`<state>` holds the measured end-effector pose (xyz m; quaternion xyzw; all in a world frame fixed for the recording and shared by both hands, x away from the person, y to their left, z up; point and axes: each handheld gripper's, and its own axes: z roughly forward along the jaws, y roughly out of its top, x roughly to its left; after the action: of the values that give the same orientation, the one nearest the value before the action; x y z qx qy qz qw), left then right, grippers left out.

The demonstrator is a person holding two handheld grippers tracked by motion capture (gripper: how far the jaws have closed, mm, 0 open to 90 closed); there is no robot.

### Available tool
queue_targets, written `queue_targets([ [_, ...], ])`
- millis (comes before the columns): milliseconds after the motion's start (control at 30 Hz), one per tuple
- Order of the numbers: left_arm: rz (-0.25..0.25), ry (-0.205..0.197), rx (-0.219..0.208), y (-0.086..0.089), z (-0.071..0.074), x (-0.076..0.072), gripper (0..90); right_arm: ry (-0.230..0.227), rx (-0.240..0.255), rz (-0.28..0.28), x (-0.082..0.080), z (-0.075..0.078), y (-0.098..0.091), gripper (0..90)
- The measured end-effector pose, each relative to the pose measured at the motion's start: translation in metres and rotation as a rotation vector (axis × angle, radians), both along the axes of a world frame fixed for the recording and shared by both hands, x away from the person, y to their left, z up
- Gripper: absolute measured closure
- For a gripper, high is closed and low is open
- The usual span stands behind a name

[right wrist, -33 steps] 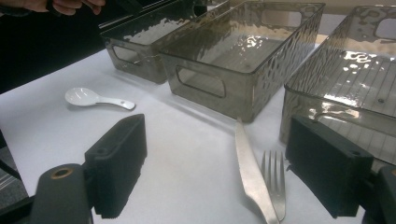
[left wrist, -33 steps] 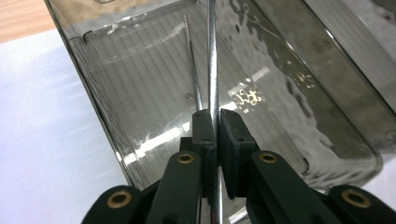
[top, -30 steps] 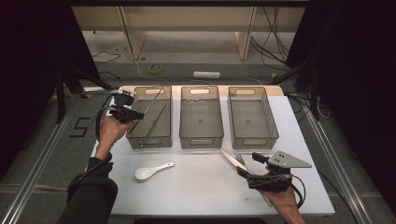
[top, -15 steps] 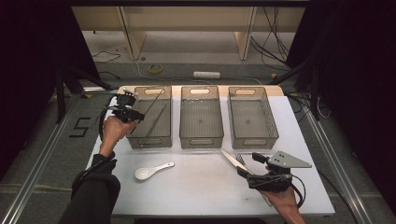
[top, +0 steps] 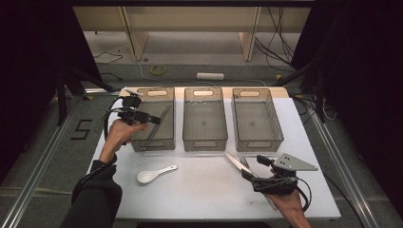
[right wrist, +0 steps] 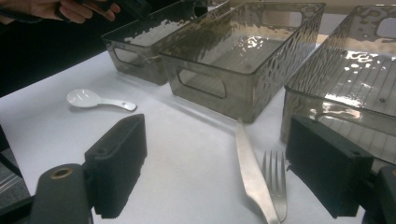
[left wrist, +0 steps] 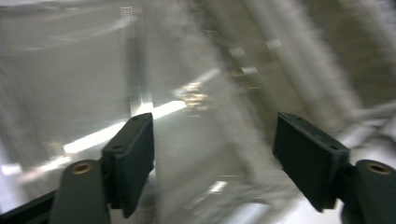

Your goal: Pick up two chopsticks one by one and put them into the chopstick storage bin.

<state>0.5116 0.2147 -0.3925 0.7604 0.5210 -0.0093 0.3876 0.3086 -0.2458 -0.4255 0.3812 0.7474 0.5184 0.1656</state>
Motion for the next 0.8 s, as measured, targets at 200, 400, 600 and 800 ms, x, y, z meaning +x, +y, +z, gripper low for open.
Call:
queue_targets([
  [200, -0.060, -0.041, -0.058, -0.004, 0.015, -0.020, 22.8, 0.002, -0.001, 0.001, 0.000, 0.000, 0.000, 21.5],
  [400, -0.078, -0.088, 0.025, -0.010, 0.024, -0.035, 22.7, -0.001, -0.001, 0.001, 0.000, 0.001, 0.001, 21.5],
  [600, -0.105, -0.131, 0.063, -0.017, 0.026, -0.054, 22.0, -0.001, -0.001, 0.001, 0.000, 0.001, 0.000, 21.5],
  [800, -0.121, -0.176, 0.094, -0.024, 0.026, -0.072, 21.8, -0.003, -0.002, 0.003, 0.000, 0.001, 0.001, 21.5],
])
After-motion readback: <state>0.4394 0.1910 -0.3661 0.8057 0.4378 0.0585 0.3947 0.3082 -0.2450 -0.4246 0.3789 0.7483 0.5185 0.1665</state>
